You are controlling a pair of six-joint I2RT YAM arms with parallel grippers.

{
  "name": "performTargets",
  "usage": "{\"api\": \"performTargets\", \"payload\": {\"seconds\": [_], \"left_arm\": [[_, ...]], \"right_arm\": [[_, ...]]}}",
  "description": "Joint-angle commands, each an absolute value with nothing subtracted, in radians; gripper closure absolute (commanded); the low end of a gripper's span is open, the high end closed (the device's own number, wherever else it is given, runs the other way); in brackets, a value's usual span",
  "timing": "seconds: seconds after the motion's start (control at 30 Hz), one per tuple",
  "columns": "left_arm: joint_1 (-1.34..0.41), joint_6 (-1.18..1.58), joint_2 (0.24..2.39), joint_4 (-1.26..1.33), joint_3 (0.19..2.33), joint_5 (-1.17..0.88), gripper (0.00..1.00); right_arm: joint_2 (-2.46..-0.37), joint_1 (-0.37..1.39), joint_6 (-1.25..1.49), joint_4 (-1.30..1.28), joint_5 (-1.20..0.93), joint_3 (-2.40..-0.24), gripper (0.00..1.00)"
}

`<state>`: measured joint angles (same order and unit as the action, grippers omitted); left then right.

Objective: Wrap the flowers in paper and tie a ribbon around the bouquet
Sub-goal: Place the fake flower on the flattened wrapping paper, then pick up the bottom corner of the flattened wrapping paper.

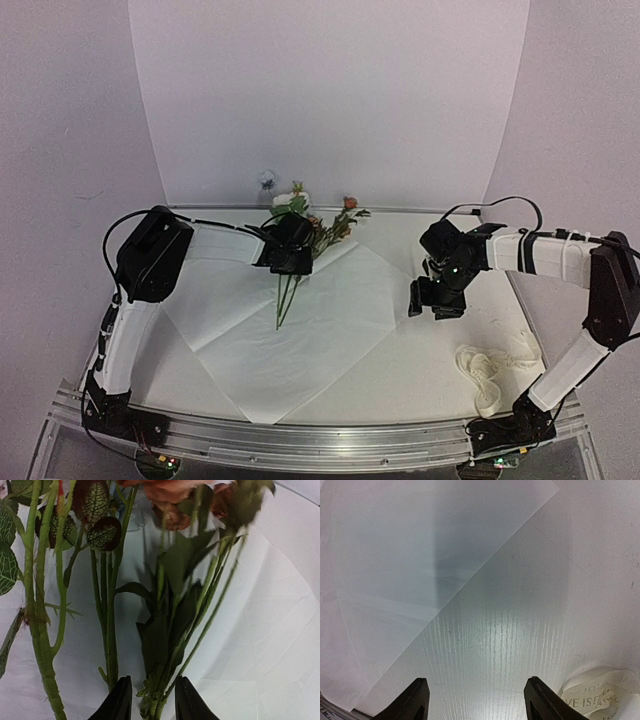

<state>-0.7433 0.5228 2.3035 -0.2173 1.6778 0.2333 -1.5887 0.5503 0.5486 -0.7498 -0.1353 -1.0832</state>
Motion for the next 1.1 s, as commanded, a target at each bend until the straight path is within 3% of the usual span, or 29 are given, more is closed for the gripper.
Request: {"api": "performTargets", "payload": {"seconds": [0.0,0.47,0.77,1.07], "left_arm": [[-0.743,0.524,2.207,-0.186,1.67,0.243,0.64],[-0.744,0.6,1.985,-0.184,1.56,0.125,0.42],[-0.744,0.8,1.605,-0.27,1.164,0.131,0.38],[-0.74,0.957,1.203,-0.41,0.834,0.189,0.36]], "right_arm": [[-1.55,0.547,0.539,-0.748,-0.152,-1.093,0.31],[-1.504,0.619,0.551,-0.756,-0.165,-1.095,0.25],[-1.489,0.886,0.478,-0.743,-0.048,-1.054,0.24],[-1.588,1.255,0.158,-0.624,0.139,-1.074,0.18]]}}
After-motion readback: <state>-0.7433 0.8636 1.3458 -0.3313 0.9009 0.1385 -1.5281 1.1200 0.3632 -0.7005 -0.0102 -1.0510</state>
